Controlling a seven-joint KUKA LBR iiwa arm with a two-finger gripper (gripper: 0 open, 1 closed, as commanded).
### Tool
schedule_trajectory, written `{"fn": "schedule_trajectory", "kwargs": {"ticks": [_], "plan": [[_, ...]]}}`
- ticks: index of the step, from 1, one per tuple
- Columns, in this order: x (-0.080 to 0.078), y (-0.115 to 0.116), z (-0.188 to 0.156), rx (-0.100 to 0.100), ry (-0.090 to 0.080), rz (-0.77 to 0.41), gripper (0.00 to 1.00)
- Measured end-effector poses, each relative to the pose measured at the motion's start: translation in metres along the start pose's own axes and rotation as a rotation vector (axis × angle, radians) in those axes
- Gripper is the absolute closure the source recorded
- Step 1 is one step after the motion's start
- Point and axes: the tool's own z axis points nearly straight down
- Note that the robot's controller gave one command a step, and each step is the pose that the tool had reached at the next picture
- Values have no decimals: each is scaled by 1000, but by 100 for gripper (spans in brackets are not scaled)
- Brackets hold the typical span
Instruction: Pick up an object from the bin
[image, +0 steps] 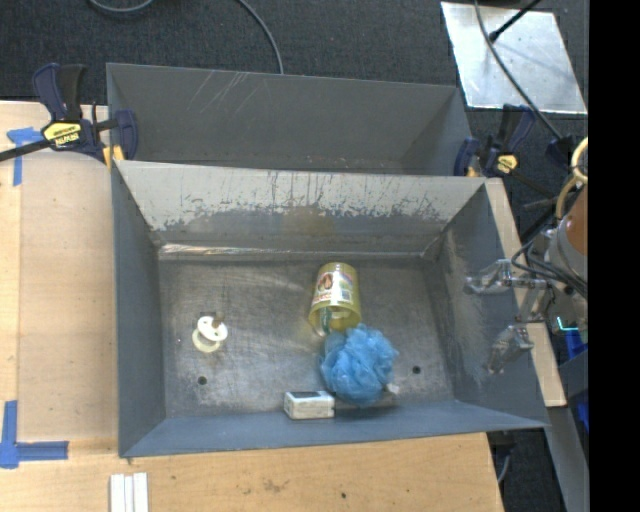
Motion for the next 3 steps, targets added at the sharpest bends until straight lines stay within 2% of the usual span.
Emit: {"fn": "schedule_trajectory", "kwargs": {"ticks": [1,2,3], "plan": [[-2,1,-4,2,-8,-3,0],[-4,-1,21,4,-15,-111,0],[-18,33,57,2,-5,-198,0]]}}
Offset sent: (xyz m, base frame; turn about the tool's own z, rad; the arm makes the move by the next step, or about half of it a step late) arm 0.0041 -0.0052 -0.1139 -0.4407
